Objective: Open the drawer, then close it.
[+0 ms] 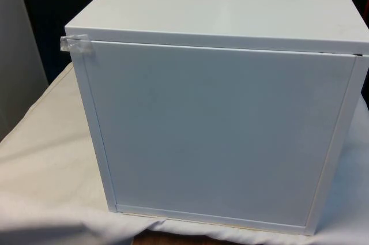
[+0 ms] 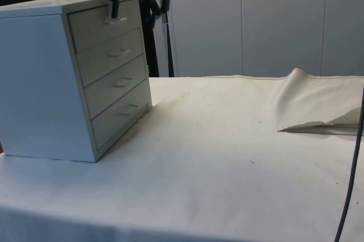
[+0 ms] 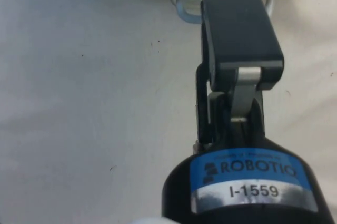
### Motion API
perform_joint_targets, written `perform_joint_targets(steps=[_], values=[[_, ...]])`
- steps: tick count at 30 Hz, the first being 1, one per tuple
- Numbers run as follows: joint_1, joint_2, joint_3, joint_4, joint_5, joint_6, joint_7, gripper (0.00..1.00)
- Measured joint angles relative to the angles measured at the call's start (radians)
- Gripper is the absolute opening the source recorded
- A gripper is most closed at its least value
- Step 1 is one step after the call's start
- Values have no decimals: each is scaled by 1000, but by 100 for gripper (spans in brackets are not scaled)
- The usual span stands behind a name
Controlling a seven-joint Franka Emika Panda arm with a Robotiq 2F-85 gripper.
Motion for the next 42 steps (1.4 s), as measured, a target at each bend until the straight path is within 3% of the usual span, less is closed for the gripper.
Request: perform_joint_targets(steps=[12, 25, 42], values=[[-1, 0, 0, -3, -8, 4, 0, 100], [-3, 0, -22, -20, 6, 13, 0, 100], [-3, 1, -23, -27, 102, 41, -1, 100]])
